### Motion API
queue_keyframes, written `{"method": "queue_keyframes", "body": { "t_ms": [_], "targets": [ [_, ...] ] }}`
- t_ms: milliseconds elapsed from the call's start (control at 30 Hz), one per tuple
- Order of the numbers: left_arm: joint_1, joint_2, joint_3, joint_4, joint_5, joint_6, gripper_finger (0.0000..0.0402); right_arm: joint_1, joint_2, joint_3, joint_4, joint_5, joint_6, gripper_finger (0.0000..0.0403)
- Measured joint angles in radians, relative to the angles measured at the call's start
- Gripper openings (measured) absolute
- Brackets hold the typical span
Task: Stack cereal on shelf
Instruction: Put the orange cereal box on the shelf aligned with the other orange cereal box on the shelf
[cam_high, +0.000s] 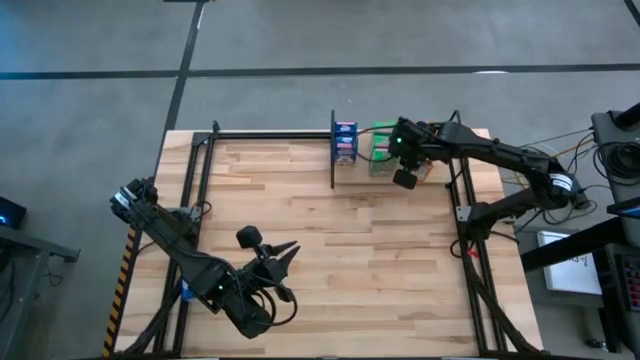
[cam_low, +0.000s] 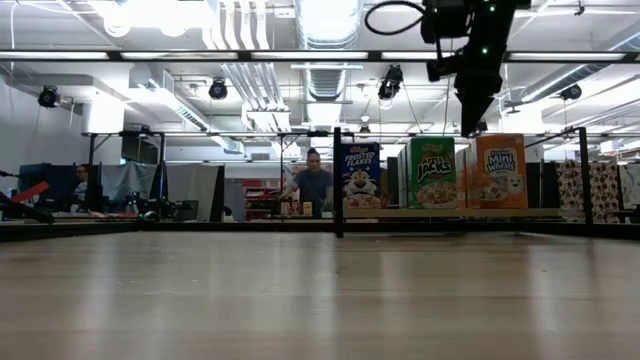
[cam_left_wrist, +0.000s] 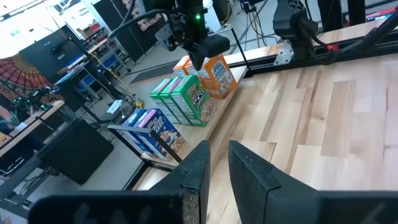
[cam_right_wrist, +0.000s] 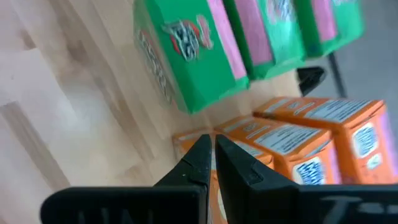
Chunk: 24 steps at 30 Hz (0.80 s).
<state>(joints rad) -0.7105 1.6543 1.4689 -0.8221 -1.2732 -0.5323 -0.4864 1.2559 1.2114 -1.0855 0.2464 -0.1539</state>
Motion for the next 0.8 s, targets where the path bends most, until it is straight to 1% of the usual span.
{"method": "queue_keyframes", "body": {
  "t_ms": [67, 200, 567, 800],
  "targets": [
    [0.000, 0.000, 0.000, 0.000, 0.000, 0.000, 0.0041, -0.026, -0.005, -0.011, -0.001, -0.025, -0.005, 0.0013],
    [0.000, 0.000, 0.000, 0.000, 0.000, 0.000, 0.0041, -0.046, -0.017, -0.036, 0.003, -0.029, -0.025, 0.0013],
    [0.000, 0.000, -0.005, 0.000, 0.001, 0.000, 0.0041, -0.044, -0.039, -0.055, -0.005, -0.041, -0.066, 0.0013],
    [0.000, 0.000, -0.006, -0.001, 0.001, 0.000, 0.0041, -0.029, -0.087, -0.039, -0.009, -0.038, -0.035, 0.0013]
  ]
}}
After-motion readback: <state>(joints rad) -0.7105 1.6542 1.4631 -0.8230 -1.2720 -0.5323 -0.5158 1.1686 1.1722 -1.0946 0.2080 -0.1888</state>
